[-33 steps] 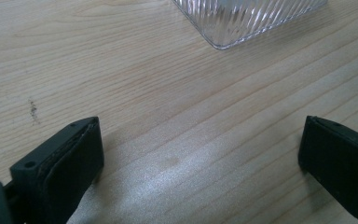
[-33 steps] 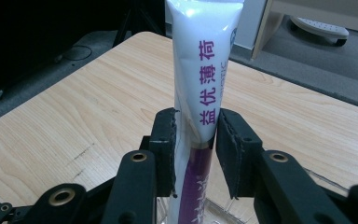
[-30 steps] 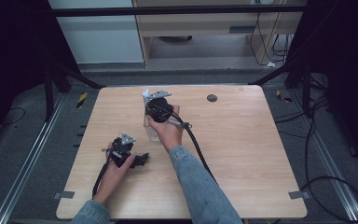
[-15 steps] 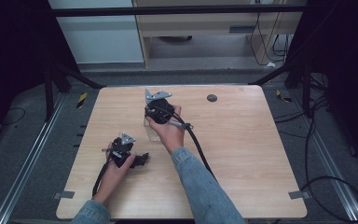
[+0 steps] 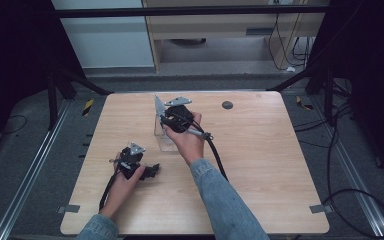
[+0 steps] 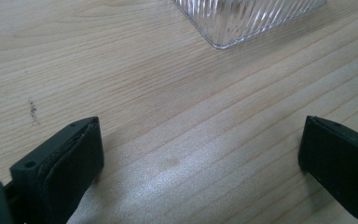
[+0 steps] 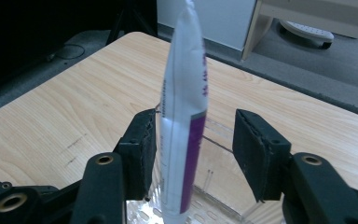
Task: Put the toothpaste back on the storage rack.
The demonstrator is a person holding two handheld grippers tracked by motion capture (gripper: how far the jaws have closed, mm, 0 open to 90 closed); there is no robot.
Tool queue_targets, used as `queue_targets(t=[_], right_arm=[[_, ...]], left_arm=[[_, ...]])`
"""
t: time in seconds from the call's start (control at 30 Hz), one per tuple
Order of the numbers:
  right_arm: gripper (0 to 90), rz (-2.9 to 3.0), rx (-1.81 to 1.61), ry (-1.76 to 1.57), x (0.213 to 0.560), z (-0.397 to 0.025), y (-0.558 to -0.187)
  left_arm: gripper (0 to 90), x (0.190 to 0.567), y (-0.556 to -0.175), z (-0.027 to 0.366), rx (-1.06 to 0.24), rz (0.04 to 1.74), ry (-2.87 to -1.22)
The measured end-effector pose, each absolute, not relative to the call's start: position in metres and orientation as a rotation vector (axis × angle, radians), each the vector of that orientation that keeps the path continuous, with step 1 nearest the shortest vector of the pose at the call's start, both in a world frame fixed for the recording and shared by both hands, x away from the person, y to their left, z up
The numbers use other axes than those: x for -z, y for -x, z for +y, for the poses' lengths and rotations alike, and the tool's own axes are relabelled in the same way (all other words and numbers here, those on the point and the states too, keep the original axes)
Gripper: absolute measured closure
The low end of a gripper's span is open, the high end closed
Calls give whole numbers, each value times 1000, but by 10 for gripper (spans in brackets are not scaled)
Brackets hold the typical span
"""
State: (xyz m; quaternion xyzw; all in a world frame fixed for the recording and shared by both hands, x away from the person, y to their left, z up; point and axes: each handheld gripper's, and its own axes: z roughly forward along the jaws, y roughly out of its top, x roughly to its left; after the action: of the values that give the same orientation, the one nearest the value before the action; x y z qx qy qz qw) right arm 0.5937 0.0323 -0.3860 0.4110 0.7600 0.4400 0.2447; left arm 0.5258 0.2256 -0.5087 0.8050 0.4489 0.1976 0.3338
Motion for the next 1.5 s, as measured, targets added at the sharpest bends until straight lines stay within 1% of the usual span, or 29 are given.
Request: queue_targets(t=[0.03, 0.1, 0.17, 0.27, 0.4, 0.5, 0.53, 0.57, 0.6, 0.63, 0.67, 0.87, 1.2, 1.5], right_arm=[[488, 2075, -1201, -1122, 386, 32, -594], [445, 2080, -1191, -1127, 385, 26, -594], [430, 2082, -1191, -1130, 385, 25, -594], [352, 2093, -1173, -1128, 385, 16, -594], [305, 2093, -1172, -1124, 383, 8, -595], [235, 2105, -1196, -1122, 384, 0, -595], [235, 2105, -1196, -1122, 384, 0, -595], [192, 2126, -1203, -1140, 384, -6, -595], [192, 2126, -1203, -1140, 384, -6, -595], [155, 2120, -1199, -1130, 384, -11, -594], [141, 2118, -1200, -1138, 384, -14, -593], [113, 2089, -1127, -1157, 380, -31, -591], [111, 2096, -1098, -1143, 375, -51, -583], [112, 2087, -1085, -1150, 372, -81, -568]], left_arm=[[0, 509, -526, 226, -516, 1172, -2102], [0, 509, -526, 226, -516, 1172, -2102], [0, 509, -526, 226, -516, 1172, -2101], [0, 509, -526, 226, -516, 1173, -2101], [0, 509, -526, 226, -516, 1173, -2100], [0, 509, -526, 226, -516, 1173, -2100], [0, 509, -526, 226, -516, 1173, -2100], [0, 509, -526, 225, -516, 1174, -2100], [0, 509, -526, 225, -516, 1174, -2100], [0, 509, -526, 225, -515, 1175, -2099], [0, 509, -526, 225, -515, 1175, -2099], [0, 509, -526, 225, -515, 1176, -2098], [0, 509, -526, 226, -515, 1174, -2102], [0, 509, -526, 226, -515, 1173, -2103]])
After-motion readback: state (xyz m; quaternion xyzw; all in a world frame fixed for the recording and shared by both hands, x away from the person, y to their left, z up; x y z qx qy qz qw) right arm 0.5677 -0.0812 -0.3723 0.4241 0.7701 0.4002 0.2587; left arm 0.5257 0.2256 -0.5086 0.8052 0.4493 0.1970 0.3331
